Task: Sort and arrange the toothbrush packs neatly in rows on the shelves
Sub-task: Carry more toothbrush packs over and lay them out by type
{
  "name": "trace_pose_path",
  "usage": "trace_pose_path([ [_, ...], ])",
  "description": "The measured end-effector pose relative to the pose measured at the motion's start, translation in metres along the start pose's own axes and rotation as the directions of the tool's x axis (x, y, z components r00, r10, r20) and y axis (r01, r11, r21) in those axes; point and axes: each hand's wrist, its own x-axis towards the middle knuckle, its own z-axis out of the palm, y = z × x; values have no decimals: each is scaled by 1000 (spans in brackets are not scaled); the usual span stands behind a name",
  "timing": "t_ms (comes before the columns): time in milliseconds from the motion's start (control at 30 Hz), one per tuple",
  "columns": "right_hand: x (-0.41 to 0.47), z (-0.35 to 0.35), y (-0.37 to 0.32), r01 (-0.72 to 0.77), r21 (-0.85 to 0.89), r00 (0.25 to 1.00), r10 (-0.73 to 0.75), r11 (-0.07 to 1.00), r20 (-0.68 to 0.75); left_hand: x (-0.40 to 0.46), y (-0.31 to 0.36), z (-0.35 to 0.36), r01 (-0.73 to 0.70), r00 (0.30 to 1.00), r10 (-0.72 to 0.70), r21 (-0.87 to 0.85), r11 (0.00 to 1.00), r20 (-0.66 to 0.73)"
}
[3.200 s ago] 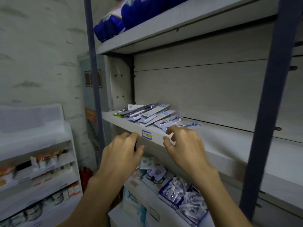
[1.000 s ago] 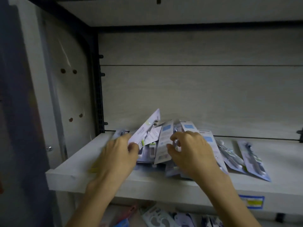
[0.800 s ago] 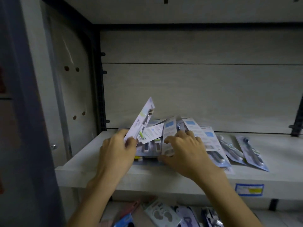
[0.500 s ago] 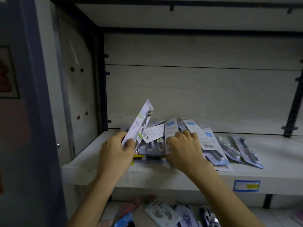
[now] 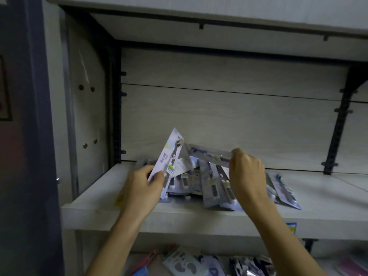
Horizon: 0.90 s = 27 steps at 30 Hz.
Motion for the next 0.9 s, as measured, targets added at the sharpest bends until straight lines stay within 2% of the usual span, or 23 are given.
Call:
trace_pose_path([
  [167,-1,-10,18,-233,278,968,250,932,-27,-1,-8,7,10,1000,-9,-110,994,11],
  [267,-15,-15,24,-278,427,944,327,861,-45,-6,-12,12,25,999,-16,-178,984,49],
  [333,-27,-19,26,-304,553,928,373,776,-14,-11,-13,15,45,996,-26,-233,972,85],
  [433,-43,-26,27,-401,689,883,456,604,113,-16,-16,20,53,992,-19,-272,961,125],
  [467,-47,-29,27,-437,738,857,487,513,168,-18,-16,21,55,991,-17,-287,956,135],
  [533,-55,-38,24,-490,836,793,523,246,312,-23,-16,25,69,988,-22,-314,947,154],
  [600,-63,-46,23,-507,861,751,501,22,430,-28,-14,29,80,986,-24,-339,938,167],
  [700,-75,-50,28,-520,841,735,425,-147,529,-36,-9,36,94,985,-28,-387,917,172],
  [767,-81,-51,34,-539,824,727,398,-173,559,-44,-4,42,107,983,-34,-412,905,181],
  [900,-92,-55,50,-561,828,768,377,6,518,-61,9,61,128,978,-40,-436,891,205],
])
